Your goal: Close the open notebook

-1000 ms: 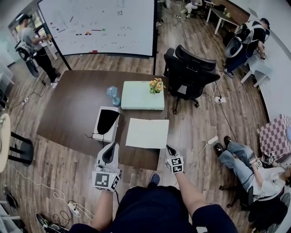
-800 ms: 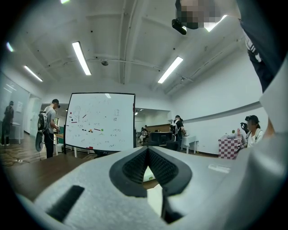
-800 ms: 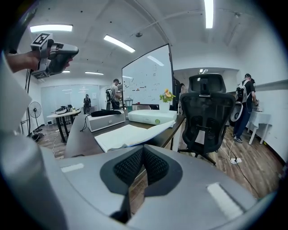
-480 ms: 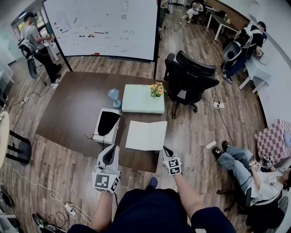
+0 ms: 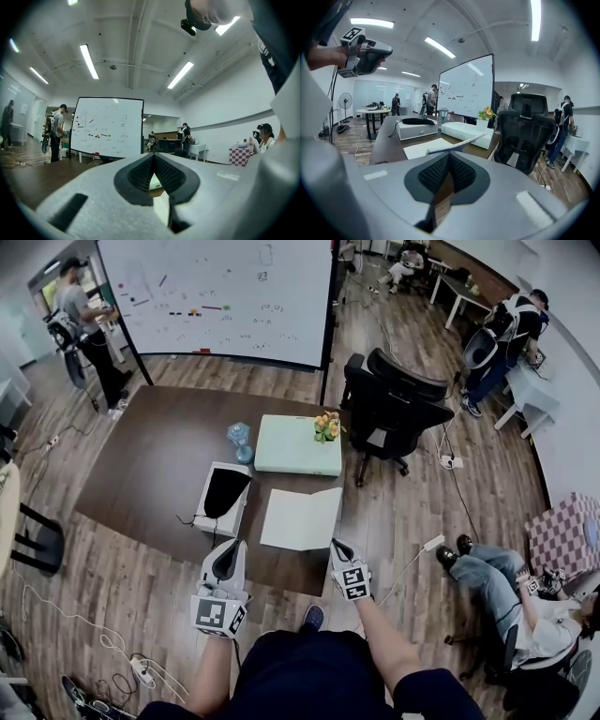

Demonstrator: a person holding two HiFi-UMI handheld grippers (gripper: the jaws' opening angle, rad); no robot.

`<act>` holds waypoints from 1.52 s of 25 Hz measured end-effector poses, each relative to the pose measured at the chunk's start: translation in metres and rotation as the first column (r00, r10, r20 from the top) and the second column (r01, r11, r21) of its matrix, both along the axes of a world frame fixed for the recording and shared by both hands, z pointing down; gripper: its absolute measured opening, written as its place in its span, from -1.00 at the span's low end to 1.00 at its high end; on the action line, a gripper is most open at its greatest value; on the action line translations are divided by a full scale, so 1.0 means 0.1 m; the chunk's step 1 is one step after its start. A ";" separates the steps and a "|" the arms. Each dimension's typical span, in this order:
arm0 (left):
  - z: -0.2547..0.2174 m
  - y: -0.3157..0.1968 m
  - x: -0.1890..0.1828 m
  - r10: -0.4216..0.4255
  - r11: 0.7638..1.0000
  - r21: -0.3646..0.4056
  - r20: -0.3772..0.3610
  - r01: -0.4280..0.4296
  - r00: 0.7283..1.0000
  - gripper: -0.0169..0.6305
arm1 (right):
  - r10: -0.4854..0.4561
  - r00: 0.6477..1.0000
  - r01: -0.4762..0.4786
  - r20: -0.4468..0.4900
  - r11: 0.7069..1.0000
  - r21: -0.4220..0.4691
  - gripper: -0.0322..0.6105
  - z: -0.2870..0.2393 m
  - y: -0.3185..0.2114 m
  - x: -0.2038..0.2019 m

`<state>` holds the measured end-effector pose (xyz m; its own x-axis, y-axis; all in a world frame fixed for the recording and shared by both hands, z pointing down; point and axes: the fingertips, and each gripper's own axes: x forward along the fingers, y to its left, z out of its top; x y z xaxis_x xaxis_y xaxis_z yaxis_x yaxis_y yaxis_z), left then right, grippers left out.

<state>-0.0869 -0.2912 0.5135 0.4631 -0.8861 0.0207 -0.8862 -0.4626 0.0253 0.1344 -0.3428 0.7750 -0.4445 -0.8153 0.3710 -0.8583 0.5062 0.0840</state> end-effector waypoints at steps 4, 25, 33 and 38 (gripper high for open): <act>-0.03 0.02 -0.02 -0.004 1.000 0.004 0.001 0.004 1.000 -0.96 | -0.007 1.000 0.007 0.008 1.000 -0.001 -0.88 -0.01 0.00 -0.04; -0.10 0.08 -0.22 -0.036 0.999 0.013 0.003 0.036 0.999 -0.96 | -0.040 0.996 0.039 0.074 0.999 0.017 -0.88 -0.22 -0.16 -0.39; -0.12 0.09 -0.32 -0.055 0.998 0.017 -0.001 0.055 0.998 -0.96 | -0.063 0.995 0.063 0.073 0.998 0.011 -0.88 -0.23 -0.21 -0.58; -0.13 0.08 -0.40 -0.064 0.998 0.016 0.000 0.064 0.998 -0.96 | -0.084 0.993 0.083 0.087 0.997 0.007 -0.88 -0.23 -0.24 -0.75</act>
<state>-0.1273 -0.2828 0.5002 0.4052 -0.9142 0.0066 -0.9141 -0.4050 0.0175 0.0595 -0.3671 0.7516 -0.5417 -0.7752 0.3251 -0.8173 0.5761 0.0121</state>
